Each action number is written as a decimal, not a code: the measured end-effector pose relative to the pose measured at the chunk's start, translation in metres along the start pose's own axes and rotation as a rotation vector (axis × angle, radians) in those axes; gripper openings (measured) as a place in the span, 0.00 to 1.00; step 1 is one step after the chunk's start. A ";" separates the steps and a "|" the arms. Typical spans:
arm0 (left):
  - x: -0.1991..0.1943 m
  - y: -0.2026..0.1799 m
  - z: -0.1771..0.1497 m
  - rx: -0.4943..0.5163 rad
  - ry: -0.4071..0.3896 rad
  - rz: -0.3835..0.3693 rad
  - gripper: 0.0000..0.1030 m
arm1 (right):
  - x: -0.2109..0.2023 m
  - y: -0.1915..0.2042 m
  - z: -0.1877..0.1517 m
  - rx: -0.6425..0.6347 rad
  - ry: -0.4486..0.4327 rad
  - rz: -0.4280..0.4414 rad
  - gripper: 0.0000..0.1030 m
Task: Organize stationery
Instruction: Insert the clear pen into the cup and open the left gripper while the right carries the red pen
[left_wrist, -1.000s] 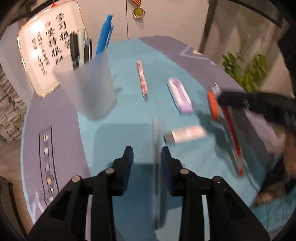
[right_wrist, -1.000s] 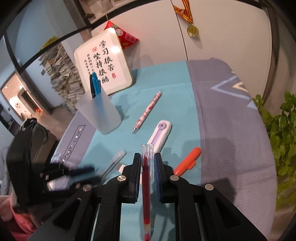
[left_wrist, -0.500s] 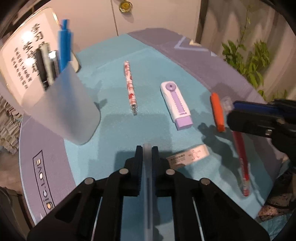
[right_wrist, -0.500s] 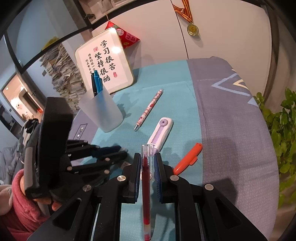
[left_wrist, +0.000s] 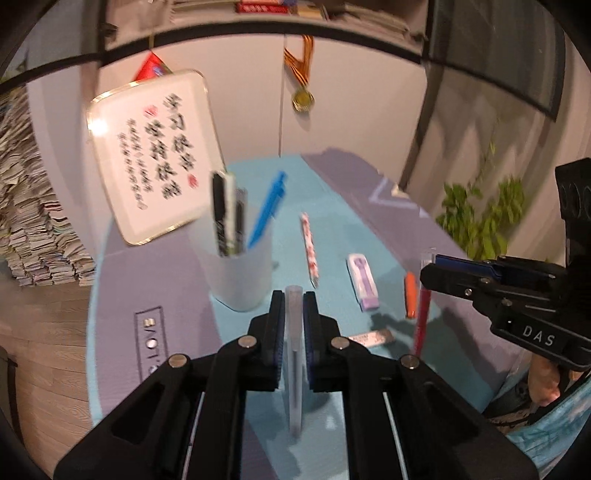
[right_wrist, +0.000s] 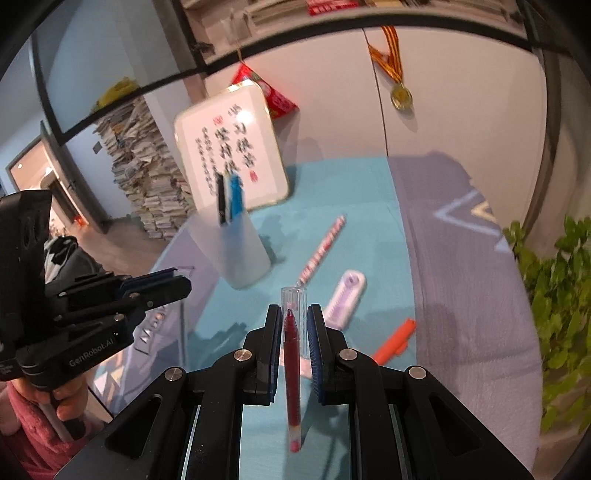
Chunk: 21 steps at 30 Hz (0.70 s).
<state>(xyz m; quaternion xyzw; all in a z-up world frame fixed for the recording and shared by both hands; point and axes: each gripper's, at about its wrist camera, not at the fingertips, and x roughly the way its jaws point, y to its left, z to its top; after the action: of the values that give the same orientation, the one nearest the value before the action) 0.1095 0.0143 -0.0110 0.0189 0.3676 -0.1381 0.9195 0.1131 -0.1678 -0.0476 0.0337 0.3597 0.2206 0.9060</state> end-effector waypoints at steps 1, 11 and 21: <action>-0.003 0.001 0.002 -0.005 -0.012 0.002 0.07 | -0.003 0.004 0.003 -0.012 -0.015 -0.004 0.15; -0.034 0.008 0.028 -0.036 -0.130 0.024 0.07 | -0.014 0.037 0.034 -0.044 -0.107 -0.043 0.15; -0.058 0.015 0.071 -0.050 -0.336 0.126 0.07 | -0.014 0.042 0.033 -0.043 -0.096 -0.047 0.15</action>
<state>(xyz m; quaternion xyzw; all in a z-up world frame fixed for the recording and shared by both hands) 0.1211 0.0327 0.0794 -0.0044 0.2102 -0.0724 0.9750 0.1104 -0.1327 -0.0053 0.0162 0.3116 0.2051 0.9277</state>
